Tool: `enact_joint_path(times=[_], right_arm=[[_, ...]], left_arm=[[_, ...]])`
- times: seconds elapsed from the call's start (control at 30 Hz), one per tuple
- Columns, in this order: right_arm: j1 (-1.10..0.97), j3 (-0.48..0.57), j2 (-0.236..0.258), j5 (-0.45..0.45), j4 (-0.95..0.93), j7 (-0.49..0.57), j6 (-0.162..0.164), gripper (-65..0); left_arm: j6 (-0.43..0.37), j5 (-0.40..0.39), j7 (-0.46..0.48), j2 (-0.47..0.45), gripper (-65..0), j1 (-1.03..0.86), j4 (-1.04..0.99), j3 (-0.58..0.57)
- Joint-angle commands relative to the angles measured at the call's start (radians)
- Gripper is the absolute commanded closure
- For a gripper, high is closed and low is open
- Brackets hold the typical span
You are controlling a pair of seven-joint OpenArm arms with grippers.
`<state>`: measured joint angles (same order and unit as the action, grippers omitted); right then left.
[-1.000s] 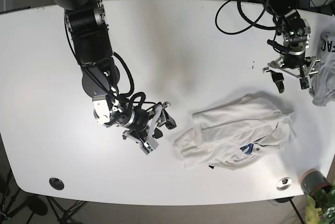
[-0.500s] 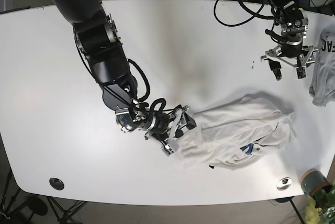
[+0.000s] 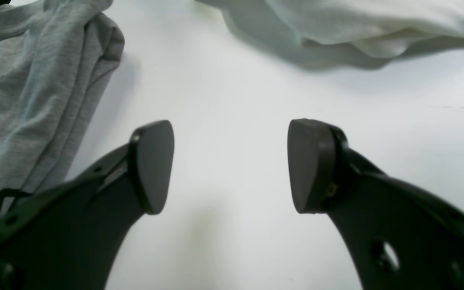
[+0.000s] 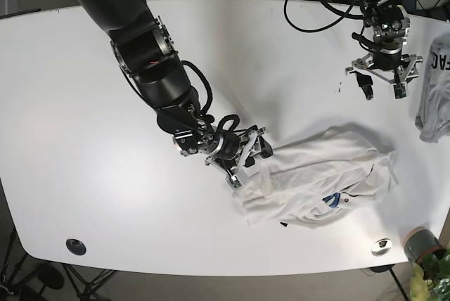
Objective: Fold the T-shirt properly
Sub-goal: 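Lower the right gripper to the crumpled white shirt's edge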
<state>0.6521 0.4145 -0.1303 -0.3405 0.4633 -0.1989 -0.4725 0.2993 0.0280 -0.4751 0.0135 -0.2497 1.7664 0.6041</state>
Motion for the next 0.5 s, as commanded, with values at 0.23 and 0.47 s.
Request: enact_joint_path(times=[0.23, 0.47], right_arm=[[0.041, 0.005, -0.021, -0.010, -0.011, 0.046, 0.028, -32.5], [0.025, 0.004, -0.027, -0.019, -0.008, 0.060, 0.071, -31.9]], left_arm=[[-0.002, -0.009, 0.026, -0.008, -40.4, -0.001, 0.022, -0.002], [-0.002, -0.009, 0.026, -0.008, -40.4, 0.005, 0.023, -0.003]])
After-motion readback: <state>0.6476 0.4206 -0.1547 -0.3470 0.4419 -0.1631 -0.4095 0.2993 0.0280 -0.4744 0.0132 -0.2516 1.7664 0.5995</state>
